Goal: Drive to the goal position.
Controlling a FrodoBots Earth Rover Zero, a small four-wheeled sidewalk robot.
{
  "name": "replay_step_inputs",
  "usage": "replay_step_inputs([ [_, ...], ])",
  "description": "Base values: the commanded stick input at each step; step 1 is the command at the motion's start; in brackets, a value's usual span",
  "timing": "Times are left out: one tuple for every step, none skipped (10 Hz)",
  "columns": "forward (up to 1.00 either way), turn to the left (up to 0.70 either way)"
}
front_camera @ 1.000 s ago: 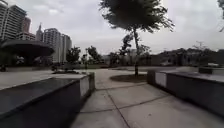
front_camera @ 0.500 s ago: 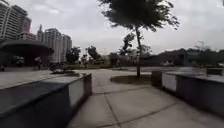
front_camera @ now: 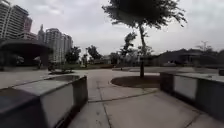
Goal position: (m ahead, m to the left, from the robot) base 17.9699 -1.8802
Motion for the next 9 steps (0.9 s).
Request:
replay_step_inputs([
  [1.0,0.04],
  [1.0,0.04],
  [1.0,0.04],
  [1.0,0.04],
  [1.0,0.04],
  [1.0,0.44],
  [1.0,0.44],
  [1.0,0.05],
  [1.0,0.04],
])
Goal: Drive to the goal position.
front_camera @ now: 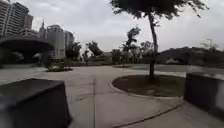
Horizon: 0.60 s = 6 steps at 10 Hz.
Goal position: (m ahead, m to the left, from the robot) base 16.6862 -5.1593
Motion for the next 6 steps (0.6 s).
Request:
replay_step_inputs([
  [1.0,0.04],
  [1.0,0.04],
  [1.0,0.04],
  [1.0,0.04],
  [1.0,0.04],
  [1.0,0.44],
])
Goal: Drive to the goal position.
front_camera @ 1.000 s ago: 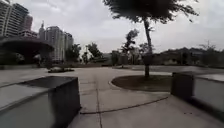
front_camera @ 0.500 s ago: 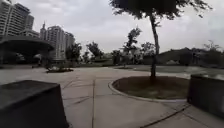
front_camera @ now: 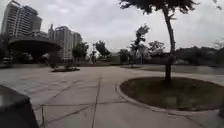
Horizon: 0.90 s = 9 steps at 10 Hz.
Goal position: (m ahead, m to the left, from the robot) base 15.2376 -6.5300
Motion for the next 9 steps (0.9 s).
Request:
replay_step_inputs([
  [1.0,0.42],
  [1.0,0.11],
  [1.0,0.04],
  [1.0,0.04],
  [1.0,0.04],
  [1.0,0.04],
  [1.0,0.04],
  [1.0,0.04],
  [1.0,0.04],
])
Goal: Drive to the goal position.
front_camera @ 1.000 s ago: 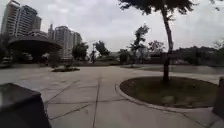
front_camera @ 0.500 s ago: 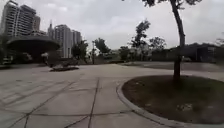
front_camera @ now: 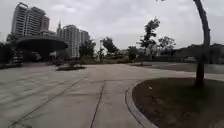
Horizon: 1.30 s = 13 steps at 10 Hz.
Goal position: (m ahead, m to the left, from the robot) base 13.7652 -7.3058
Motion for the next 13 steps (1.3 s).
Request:
replay_step_inputs([
  [1.0,0.32],
  [1.0,0.44],
  [1.0,0.27],
  [1.0,-0.03],
  [1.0,-0.18],
  [1.0,-0.21],
  [1.0,0.04],
  [1.0,0.04],
  [1.0,0.04],
  [1.0,0.04],
  [1.0,0.04],
  [1.0,0.04],
  [1.0,0.04],
])
